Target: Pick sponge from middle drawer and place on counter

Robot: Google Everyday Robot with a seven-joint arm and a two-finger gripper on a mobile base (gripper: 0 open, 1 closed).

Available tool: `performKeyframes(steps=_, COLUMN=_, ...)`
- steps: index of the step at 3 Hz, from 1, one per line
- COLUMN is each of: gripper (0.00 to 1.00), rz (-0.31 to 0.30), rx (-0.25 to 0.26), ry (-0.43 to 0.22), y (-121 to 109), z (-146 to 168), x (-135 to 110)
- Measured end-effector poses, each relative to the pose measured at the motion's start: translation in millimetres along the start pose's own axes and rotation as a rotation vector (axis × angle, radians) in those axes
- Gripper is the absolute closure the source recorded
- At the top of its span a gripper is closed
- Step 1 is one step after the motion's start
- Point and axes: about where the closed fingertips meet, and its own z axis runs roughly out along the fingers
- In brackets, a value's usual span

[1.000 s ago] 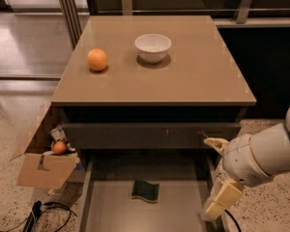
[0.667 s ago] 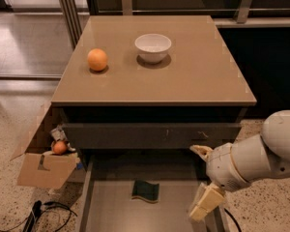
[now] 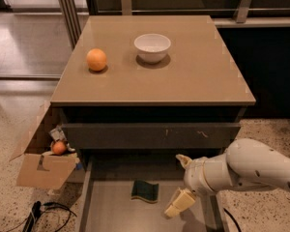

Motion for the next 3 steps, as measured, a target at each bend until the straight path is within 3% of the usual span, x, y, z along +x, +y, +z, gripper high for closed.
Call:
performKeyframes(steps=1, gripper=0.0, rz=0.04, rx=0.035, ry=-0.015, y=-14, z=32, x=24)
performKeyframes(steps=2, gripper=0.0, rz=0.095, rx=-0.008, ry=-0.037, y=-31, z=71, x=50)
performKeyframes(steps=3, gripper=0.0, rz=0.095, rx=-0.008, ry=-0.037, y=-31, z=71, x=50)
